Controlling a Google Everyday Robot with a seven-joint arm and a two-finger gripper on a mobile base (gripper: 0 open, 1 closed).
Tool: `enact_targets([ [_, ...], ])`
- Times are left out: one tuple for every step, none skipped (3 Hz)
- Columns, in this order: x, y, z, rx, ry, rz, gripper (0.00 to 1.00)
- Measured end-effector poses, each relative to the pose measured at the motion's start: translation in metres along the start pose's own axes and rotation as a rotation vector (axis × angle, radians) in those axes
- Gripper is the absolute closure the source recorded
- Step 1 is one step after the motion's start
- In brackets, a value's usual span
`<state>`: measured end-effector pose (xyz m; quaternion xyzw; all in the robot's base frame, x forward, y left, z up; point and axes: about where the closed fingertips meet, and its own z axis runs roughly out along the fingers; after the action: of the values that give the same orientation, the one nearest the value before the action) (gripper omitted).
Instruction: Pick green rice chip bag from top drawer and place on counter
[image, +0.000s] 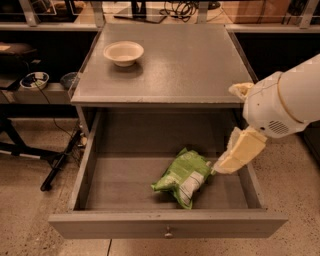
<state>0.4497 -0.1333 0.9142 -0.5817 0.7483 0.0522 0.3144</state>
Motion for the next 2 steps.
enact_targets([
  [-0.01,0.003,0.025,-0.019,-0.026,-0.062,0.0],
  [-0.014,0.006,0.041,-0.037,-0.033,-0.091,0.0],
])
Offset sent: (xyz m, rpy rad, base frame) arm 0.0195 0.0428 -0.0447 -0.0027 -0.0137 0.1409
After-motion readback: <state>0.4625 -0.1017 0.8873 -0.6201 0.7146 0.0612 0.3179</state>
